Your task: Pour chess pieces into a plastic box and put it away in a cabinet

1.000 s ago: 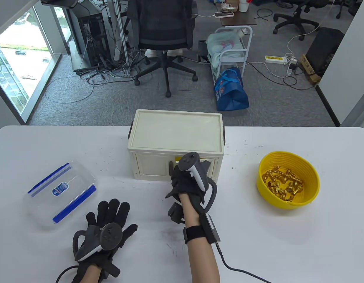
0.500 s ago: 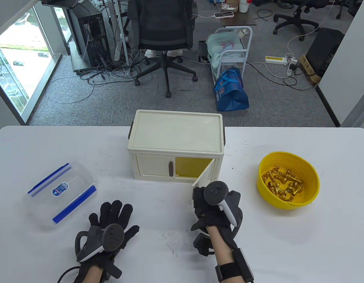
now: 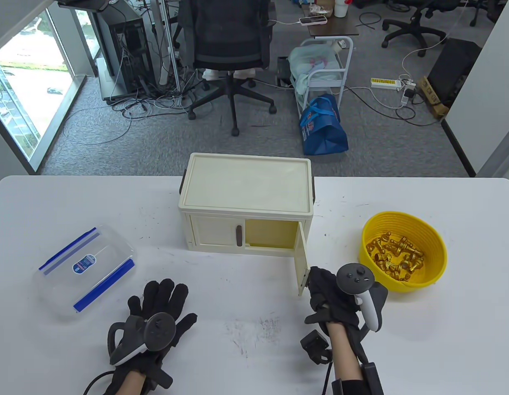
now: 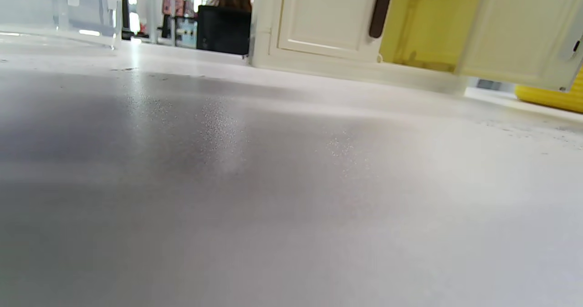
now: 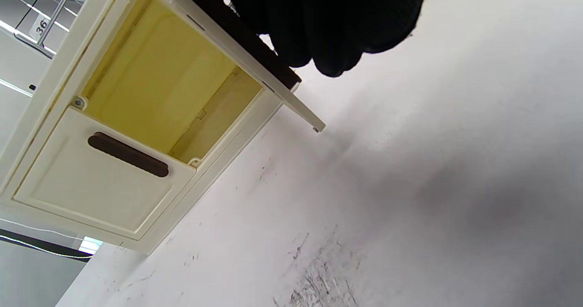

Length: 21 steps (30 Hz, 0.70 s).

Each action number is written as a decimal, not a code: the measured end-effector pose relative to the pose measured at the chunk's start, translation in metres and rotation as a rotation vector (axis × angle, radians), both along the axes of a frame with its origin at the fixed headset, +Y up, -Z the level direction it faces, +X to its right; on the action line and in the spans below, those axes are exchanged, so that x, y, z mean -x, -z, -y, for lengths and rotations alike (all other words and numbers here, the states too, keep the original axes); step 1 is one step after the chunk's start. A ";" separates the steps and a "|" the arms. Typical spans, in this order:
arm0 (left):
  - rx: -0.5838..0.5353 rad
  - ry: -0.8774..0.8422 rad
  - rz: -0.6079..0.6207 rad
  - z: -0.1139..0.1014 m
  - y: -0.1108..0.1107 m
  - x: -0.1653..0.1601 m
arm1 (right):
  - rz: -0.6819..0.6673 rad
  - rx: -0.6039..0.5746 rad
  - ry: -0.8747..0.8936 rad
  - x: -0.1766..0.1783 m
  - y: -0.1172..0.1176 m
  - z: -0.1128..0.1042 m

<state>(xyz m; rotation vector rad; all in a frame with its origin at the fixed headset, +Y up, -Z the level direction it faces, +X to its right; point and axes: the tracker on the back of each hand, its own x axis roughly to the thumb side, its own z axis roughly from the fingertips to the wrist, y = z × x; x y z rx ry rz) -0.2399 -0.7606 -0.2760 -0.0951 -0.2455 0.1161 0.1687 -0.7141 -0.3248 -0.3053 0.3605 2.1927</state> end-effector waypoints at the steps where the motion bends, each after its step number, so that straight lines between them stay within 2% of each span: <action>1: 0.002 0.001 -0.001 0.000 0.000 0.000 | 0.000 0.007 0.009 -0.001 0.000 0.000; 14: 0.000 -0.006 -0.001 -0.001 0.000 0.000 | -0.010 0.009 0.007 -0.005 0.000 -0.001; 18: -0.008 -0.016 0.001 -0.002 -0.001 0.000 | 0.014 -0.019 -0.018 -0.007 -0.005 -0.009; 21: -0.012 -0.021 0.008 -0.003 -0.002 -0.001 | 0.018 -0.083 -0.041 -0.008 -0.014 -0.017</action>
